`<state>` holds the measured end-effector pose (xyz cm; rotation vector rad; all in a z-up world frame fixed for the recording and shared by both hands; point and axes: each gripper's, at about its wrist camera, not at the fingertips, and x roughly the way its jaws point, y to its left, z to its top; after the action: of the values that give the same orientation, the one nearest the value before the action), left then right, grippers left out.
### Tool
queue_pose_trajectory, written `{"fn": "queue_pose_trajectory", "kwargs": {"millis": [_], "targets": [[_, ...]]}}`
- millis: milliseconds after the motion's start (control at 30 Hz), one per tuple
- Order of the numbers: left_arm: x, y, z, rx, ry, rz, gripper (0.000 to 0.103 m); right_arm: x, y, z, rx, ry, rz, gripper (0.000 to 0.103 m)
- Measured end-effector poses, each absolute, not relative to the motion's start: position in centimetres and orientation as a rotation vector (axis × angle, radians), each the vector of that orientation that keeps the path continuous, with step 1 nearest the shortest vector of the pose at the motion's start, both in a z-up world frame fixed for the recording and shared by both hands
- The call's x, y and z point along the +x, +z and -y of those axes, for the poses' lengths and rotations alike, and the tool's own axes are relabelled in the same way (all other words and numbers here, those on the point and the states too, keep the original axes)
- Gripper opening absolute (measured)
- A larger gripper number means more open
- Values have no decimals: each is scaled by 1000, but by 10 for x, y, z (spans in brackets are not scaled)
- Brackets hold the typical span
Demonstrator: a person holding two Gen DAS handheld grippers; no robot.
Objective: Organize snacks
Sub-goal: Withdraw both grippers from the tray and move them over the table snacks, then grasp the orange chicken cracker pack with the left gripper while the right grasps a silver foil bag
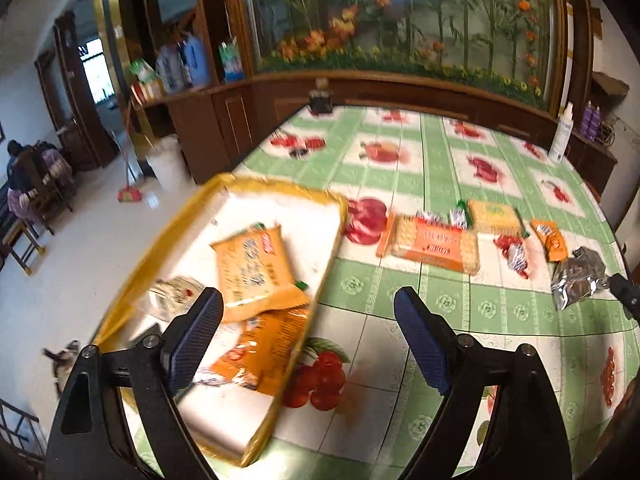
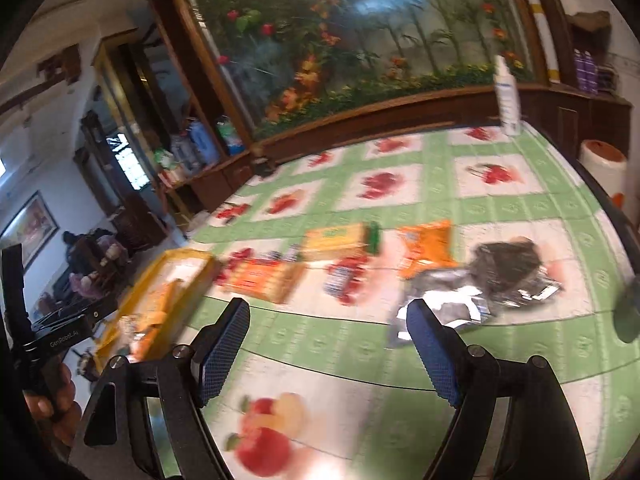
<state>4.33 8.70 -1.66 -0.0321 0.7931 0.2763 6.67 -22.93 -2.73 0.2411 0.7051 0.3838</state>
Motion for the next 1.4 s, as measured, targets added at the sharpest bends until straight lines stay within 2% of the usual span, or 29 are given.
{"fn": "queue_pose_trajectory", "kwargs": {"millis": [133, 300, 667, 1000, 1033, 1100, 1167, 1400], "targets": [[74, -37, -67, -26, 178, -876, 88, 81, -44, 258, 228, 308, -756, 83], [113, -58, -48, -192, 102, -992, 88, 98, -55, 276, 232, 273, -790, 83], [182, -81, -42, -485, 212, -1032, 88, 113, -54, 274, 226, 313, -801, 83], [186, -89, -39, -364, 179, -1053, 91, 127, -57, 284, 230, 299, -818, 83], [185, -89, -41, -372, 155, -1073, 90, 128, -57, 284, 231, 301, -818, 83], [179, -86, -48, -431, 103, -1081, 79, 130, -59, 284, 224, 300, -821, 83], [178, -79, -50, -488, 94, -1047, 79, 132, -60, 283, 220, 303, -823, 83], [191, -89, -23, -357, 205, -1084, 81, 140, -61, 281, 208, 303, -833, 83]]}}
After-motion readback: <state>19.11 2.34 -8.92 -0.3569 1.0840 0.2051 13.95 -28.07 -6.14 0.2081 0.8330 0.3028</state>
